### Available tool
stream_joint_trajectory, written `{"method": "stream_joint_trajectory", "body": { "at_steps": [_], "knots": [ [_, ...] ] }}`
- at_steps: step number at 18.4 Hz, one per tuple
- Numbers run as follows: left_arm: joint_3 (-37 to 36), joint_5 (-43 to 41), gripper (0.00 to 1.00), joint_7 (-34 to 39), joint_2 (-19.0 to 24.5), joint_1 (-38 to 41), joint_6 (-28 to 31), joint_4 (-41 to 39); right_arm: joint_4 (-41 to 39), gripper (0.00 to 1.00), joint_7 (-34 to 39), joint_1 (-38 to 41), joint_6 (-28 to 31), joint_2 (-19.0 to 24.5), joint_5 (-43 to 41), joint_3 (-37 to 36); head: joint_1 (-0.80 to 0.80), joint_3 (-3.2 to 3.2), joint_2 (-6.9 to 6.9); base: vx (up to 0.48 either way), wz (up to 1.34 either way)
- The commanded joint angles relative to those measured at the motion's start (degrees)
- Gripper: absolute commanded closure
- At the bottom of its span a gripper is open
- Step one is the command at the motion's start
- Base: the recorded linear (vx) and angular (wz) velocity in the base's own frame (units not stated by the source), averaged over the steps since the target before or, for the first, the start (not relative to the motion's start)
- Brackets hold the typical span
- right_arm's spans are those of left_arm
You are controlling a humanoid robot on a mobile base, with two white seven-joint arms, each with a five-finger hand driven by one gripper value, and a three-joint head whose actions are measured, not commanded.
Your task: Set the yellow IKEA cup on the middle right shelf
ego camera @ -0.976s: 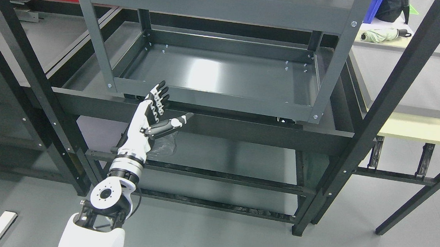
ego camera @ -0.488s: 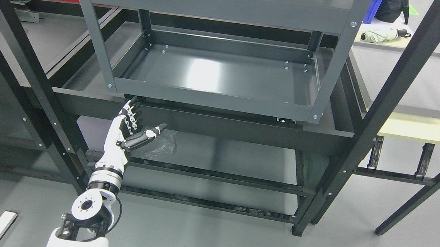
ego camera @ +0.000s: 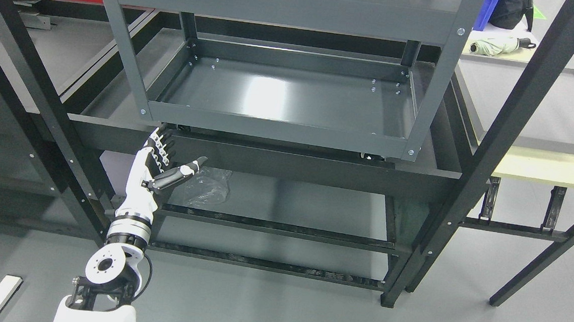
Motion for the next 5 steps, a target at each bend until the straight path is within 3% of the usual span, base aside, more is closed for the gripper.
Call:
{"method": "stream_joint_trajectory", "body": {
  "at_steps": [1, 5],
  "knots": [
    [0.68, -0.04, 0.01, -0.11, 1.00, -0.34, -0.71, 0.27, 0.00, 0.01, -12.33, 0.62, -0.03, -1.00, -1.41, 0.97, 0.00, 0.00, 0.00, 0.000, 0.00],
    [0.68, -0.04, 0.01, -0.11, 1.00, -0.34, -0.71, 0.27, 0.00, 0.01, -12.33, 0.62, -0.03, -1.00, -1.41, 0.97, 0.00, 0.00, 0.00, 0.000, 0.00]
  ]
}}
